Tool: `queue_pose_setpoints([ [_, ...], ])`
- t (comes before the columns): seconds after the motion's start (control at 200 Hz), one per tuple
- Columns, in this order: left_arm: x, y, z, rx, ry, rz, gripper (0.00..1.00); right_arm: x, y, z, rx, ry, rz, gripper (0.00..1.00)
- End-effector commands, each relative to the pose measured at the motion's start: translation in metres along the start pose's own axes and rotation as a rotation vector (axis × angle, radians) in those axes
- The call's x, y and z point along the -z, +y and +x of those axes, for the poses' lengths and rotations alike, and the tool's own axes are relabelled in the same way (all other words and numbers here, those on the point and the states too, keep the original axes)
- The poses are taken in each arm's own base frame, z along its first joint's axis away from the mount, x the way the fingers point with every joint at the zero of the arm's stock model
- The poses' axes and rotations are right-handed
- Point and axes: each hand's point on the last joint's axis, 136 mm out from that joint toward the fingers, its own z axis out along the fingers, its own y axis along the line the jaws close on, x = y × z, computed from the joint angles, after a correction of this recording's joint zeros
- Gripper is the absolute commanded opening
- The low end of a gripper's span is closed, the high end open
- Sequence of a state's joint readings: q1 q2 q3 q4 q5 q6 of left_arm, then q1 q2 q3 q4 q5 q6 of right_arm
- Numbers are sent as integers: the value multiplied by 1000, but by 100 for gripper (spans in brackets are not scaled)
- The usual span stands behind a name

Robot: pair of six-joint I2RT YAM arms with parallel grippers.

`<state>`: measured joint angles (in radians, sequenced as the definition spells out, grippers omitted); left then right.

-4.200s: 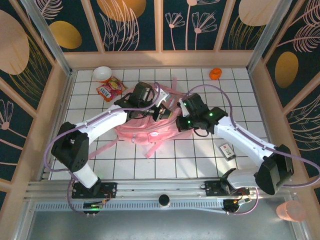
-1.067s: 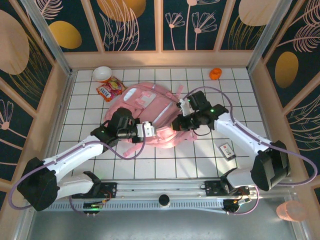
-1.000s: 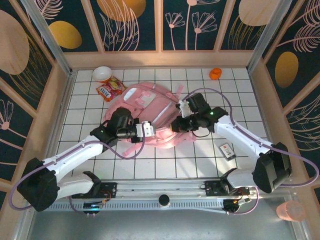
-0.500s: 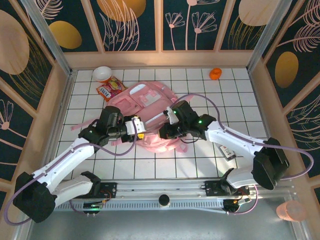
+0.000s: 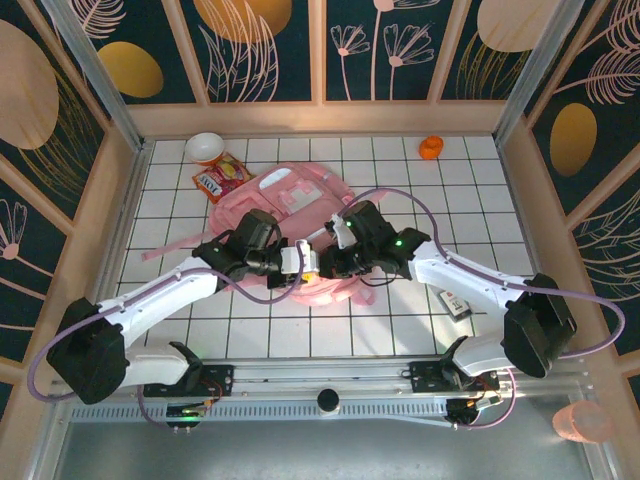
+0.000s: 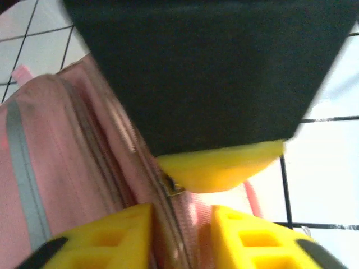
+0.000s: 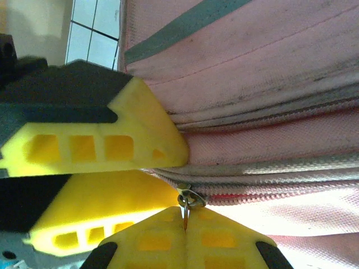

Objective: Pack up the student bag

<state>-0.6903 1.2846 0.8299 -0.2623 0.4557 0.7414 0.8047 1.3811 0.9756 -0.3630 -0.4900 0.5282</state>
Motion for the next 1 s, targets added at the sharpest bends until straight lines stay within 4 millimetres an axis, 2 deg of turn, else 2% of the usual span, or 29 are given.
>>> queue_pose_setpoints([
  [0.0,-2,2,9,10,30,-27,8,21,21,-16,78,-65,-67,0],
  [0.08,1,2,14,13,46,-50,0,28,0,-17,59,-64,-20,0],
  [0.3,13,-2,25,18,79,-87,0,52,-62,-27,4,-89,24,0],
  [0.455,22,-2,31,29,92,-124,0,52,-84,-26,0,-59,54,0],
  [0.57,28,-2,38,35,115,-153,0,50,-77,-28,2,-59,37,0],
  [0.681,38,12,52,83,154,-240,4,43,-53,-25,12,-70,-4,0],
  [0.721,43,17,57,112,157,-273,7,35,-38,-19,29,-59,-30,0],
  [0.796,55,25,58,146,140,-327,17,24,-18,-10,35,-52,-64,0],
  [0.846,63,26,50,142,117,-339,26,19,-6,-7,33,-46,-91,0],
  [0.926,66,16,31,134,52,-266,43,14,3,-4,29,-43,-114,0],
  [0.996,63,4,16,135,-12,-175,55,13,9,-5,38,-46,-128,0],
])
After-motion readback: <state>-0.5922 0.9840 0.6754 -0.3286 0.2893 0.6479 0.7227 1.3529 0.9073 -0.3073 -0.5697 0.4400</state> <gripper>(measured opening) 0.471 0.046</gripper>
